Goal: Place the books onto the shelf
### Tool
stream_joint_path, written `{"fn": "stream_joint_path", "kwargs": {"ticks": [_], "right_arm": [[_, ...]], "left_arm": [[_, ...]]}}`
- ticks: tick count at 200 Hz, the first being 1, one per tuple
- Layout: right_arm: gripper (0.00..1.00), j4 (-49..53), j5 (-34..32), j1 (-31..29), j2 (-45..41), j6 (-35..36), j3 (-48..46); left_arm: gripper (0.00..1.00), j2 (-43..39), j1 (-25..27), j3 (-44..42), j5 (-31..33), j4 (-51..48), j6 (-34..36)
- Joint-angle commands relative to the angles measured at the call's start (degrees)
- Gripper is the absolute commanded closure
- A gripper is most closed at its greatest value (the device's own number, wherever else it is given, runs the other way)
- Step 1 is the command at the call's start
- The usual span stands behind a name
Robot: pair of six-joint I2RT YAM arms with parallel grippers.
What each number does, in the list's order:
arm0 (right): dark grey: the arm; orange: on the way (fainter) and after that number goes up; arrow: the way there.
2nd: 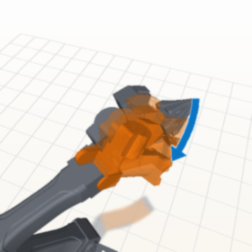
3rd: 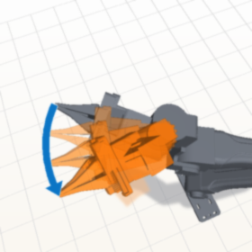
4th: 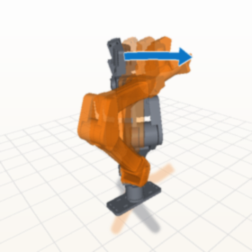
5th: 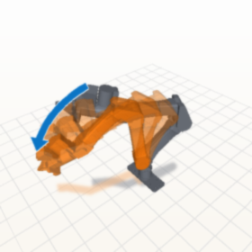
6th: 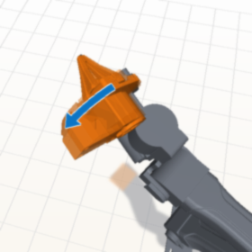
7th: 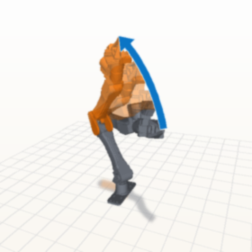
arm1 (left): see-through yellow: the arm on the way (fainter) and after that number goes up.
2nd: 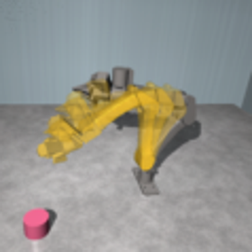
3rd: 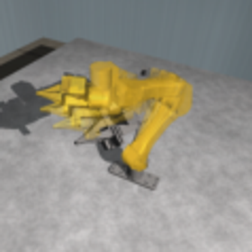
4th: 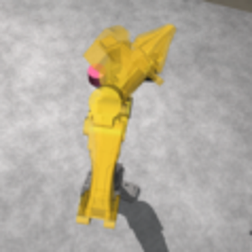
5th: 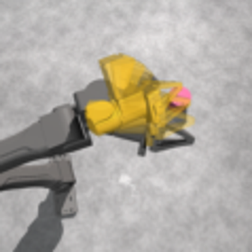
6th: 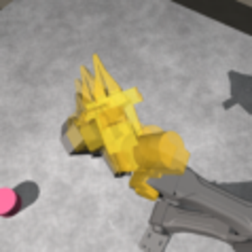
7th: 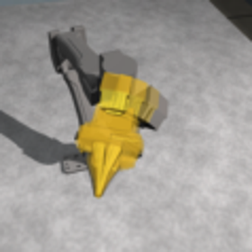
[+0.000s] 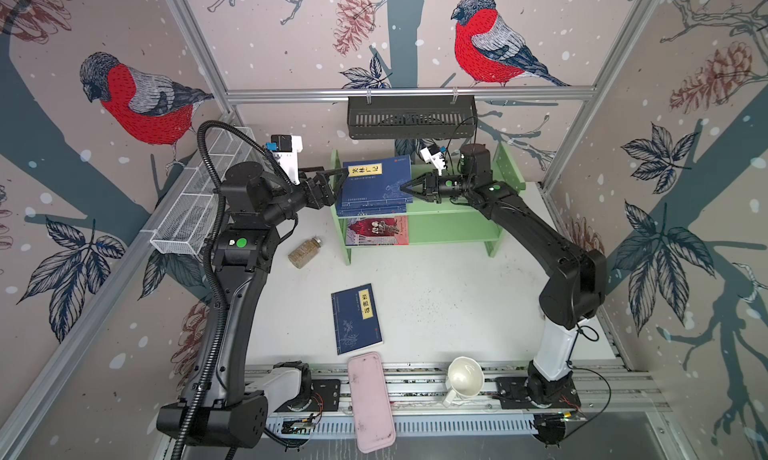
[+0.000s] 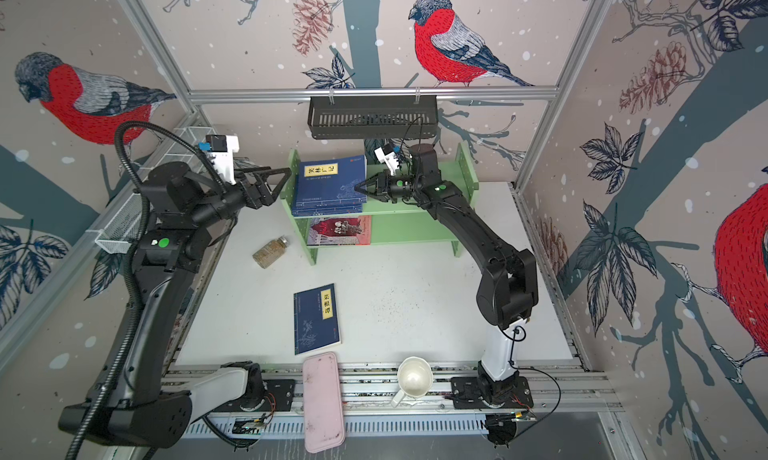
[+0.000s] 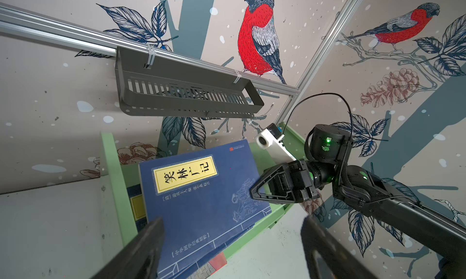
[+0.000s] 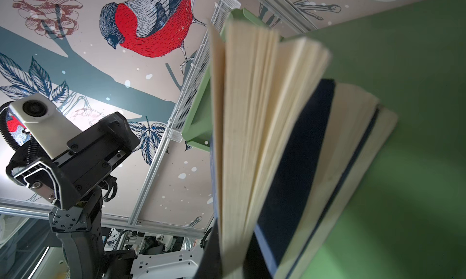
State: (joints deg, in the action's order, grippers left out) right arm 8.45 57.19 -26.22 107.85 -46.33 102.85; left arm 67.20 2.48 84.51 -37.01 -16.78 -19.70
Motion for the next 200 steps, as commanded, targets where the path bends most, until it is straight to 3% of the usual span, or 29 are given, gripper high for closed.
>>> {"fn": "stream_joint_path", "kwargs": {"ticks": [1,112,134,154,200], "right_arm": [[0.98,0.5,-0.2,-0.3,0.2,1.8,1.2],[0.95,3.4,-0.5,-1.1,1.1,2.6,3.1],[0.88,4.0,-0.9,-1.2,1.4,2.7,3.5],[0.74,5.1,-1.8,-1.3,1.3,3.2,3.9],[0.6,12.3,-6.3,-1.5,1.5,7.2,7.5]], "left_arm": [[0.15,0.0,-0.2,-0.3,-1.0,3.2,-0.4],[0.15,-0.1,-0.1,-1.7,-1.7,3.9,-0.3],[0.15,-0.1,-0.2,-2.0,-1.9,3.9,-0.1],[0.15,-0.1,-0.1,-1.9,-2.0,3.8,0.0],[0.15,-0.2,-0.2,-2.0,-2.4,3.6,0.0]]}}
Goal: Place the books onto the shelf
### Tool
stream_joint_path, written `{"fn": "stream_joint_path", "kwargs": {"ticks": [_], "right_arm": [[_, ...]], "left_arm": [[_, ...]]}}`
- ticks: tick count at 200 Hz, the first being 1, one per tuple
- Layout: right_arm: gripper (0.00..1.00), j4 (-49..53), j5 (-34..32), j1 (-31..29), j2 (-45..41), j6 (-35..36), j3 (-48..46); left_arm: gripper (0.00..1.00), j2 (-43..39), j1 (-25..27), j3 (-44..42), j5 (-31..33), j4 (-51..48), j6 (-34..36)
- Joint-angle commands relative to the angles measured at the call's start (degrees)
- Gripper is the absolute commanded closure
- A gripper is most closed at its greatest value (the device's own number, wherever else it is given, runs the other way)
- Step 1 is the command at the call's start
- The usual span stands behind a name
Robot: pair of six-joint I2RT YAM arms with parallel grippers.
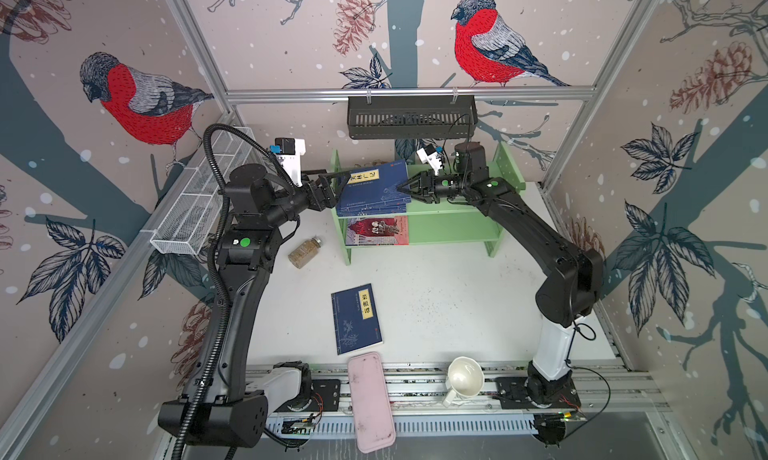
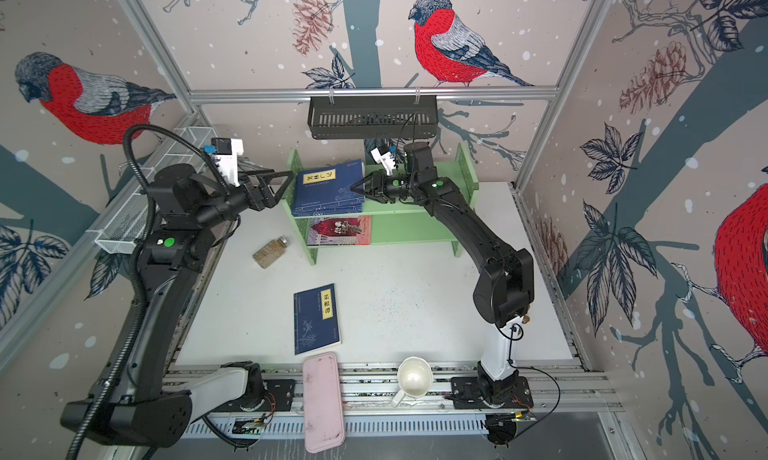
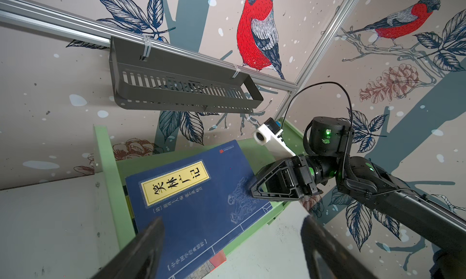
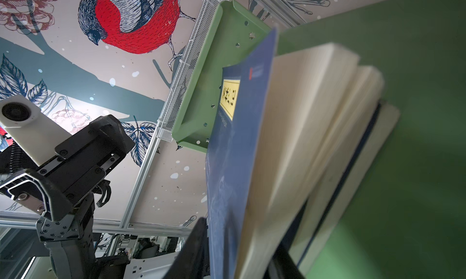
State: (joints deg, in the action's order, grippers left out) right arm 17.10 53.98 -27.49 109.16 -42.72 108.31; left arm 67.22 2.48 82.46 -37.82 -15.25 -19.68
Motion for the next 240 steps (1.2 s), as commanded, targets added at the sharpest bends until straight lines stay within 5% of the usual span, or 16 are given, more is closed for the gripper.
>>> {"fn": "stream_joint_path", "kwargs": {"ticks": [1,240], "right_arm": [[0.6,3.8,-3.2,-0.2,0.2,3.7,2.1],[0.45,20.7,-24.6,-5.4,1.9,12.6,14.1]], "left_arm": [[0.15,-0.2,-0.1,0.1,-1.6,2.0,0.1],[0.14,-0.8,-0.1,-0.5,0.4,0.4,2.9]]}}
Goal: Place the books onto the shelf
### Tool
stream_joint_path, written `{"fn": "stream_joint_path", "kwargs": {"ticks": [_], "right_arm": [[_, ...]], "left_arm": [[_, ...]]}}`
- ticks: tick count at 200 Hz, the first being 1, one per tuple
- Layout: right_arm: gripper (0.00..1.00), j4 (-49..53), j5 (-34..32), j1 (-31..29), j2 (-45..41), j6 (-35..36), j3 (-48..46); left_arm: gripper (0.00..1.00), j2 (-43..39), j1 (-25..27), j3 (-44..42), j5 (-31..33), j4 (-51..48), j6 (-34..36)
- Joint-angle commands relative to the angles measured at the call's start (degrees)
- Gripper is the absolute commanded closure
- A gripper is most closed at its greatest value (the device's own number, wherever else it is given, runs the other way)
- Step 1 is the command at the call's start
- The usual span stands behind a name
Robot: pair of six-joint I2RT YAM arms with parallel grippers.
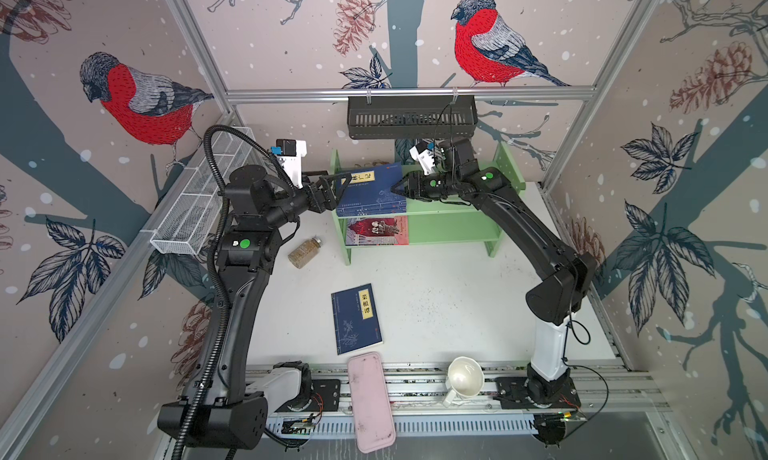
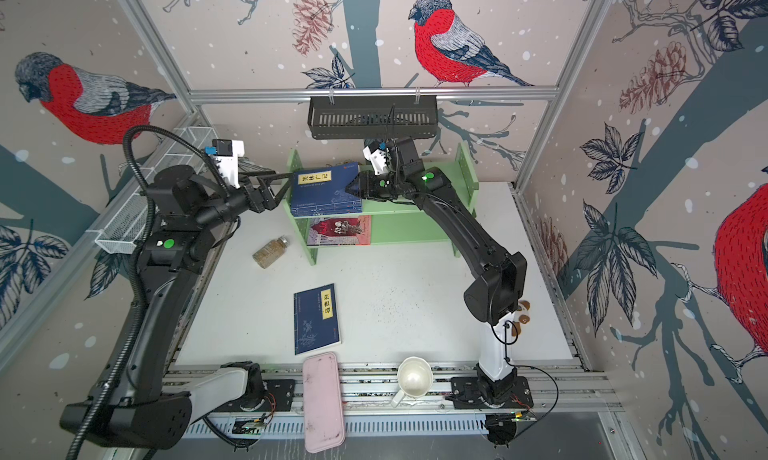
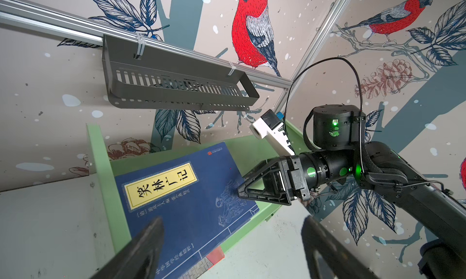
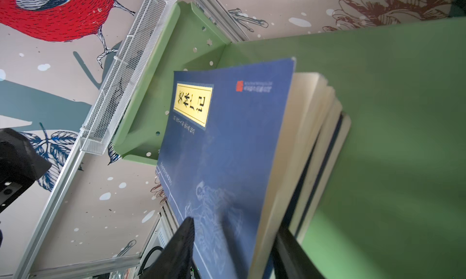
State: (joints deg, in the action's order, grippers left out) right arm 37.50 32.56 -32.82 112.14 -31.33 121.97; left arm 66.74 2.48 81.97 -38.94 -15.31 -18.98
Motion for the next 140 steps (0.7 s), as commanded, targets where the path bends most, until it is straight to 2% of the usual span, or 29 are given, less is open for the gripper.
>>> {"fn": "stream_joint_path", "kwargs": {"ticks": [1,71,121,140], "right_arm": [[0.45,0.3,-3.2,-0.1,-1.1,1.2,0.4],[0.44,-1.0,-8.5,-0.1,-4.4,2.4,-0.9],[0.5,-8.3,-9.9,-0.5,-12.6,2.7,-12.0],[0.53,-10.6,-9.7,-1.3,-15.9,3.2,-16.3]], "left_arm": [[0.14,-0.3,-0.1,0.0,1.6,0.4,2.3],[0.14,-1.5,-0.1,-0.7,9.4,-4.2,10.7],[0.15,-3.1,-0.2,-3.9,14.5,-7.1,15.3],[0.15,-3.2,-0.1,-4.3,17.2,-9.5,12.5]]}}
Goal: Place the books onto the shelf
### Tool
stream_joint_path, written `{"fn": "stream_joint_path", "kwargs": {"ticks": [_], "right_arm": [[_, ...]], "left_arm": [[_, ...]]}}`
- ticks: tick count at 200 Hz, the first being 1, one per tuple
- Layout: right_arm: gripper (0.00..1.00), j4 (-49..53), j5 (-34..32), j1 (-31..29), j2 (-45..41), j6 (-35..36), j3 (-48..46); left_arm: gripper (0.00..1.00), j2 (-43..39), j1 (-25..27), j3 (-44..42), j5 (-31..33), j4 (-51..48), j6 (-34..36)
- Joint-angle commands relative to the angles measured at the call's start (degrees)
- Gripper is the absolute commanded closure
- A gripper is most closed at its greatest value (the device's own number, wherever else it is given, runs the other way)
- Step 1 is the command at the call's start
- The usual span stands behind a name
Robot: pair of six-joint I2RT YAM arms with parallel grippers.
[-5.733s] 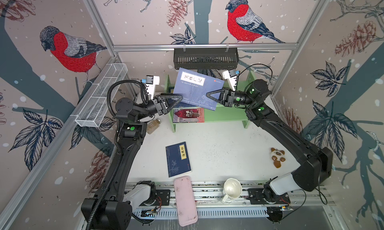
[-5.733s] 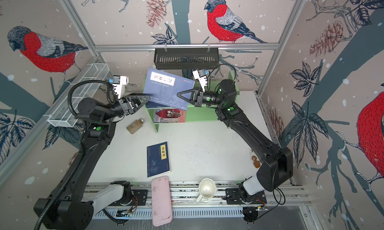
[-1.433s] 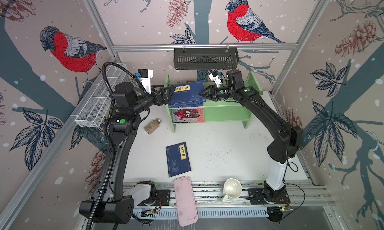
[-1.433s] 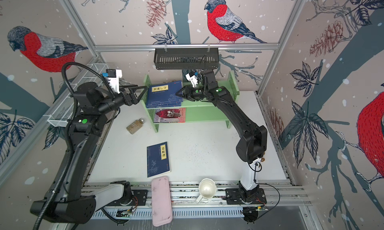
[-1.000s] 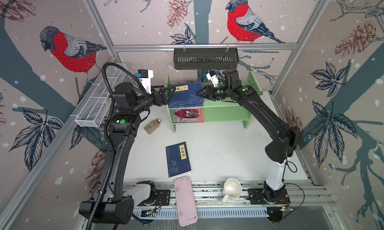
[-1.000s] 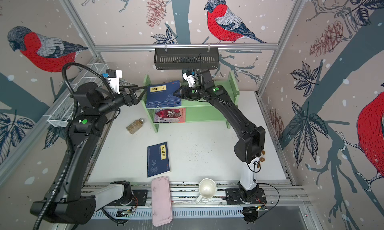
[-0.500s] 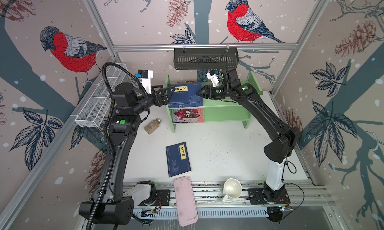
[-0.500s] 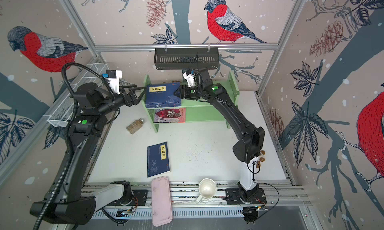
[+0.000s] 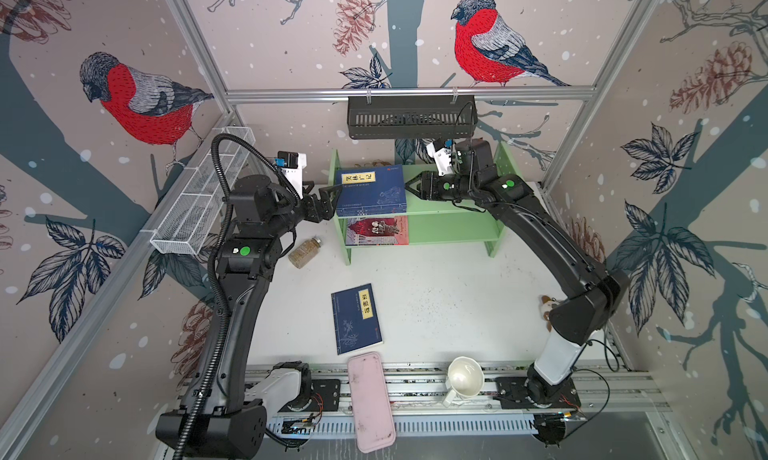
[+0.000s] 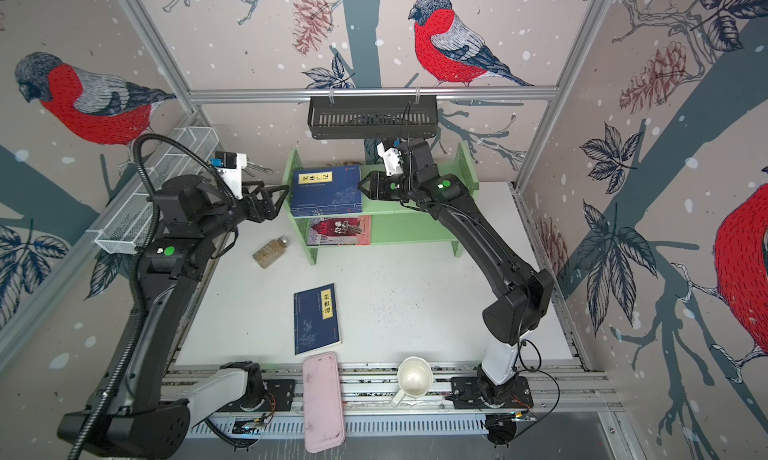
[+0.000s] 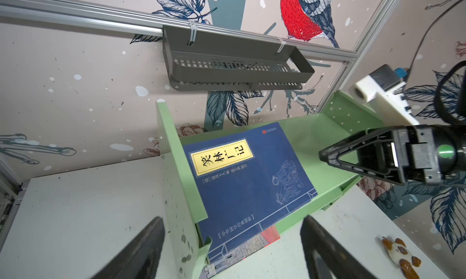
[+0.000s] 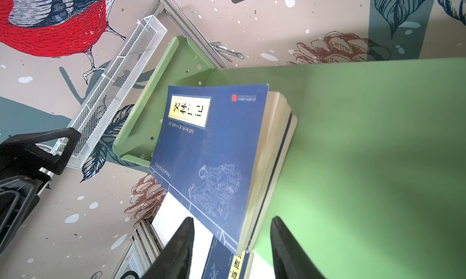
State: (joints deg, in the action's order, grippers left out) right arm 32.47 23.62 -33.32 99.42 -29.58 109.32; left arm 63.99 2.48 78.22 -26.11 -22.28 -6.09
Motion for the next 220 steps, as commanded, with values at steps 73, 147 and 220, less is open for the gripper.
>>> {"fn": "stream_joint_path", "kwargs": {"ticks": [73,147,220], "right_arm": [[0.48,-14.7,-7.6,-12.4,-24.0,4.0,-33.8],[0.41,-28.0,-7.5,-17.3,-36.9,-7.9,-63.1],[0.38,-35.6,0.3,-17.3,-23.1,-13.4,-67.1]], "left_arm": [[0.17,-7.8,-0.3,-14.2,4.6,-15.3,-15.4],[0.17,-4.0,-0.6,-30.3,2.8,-17.8,-22.9],[0.18,3.2,-0.6,-42.2,2.6,-11.8,-26.2]]}}
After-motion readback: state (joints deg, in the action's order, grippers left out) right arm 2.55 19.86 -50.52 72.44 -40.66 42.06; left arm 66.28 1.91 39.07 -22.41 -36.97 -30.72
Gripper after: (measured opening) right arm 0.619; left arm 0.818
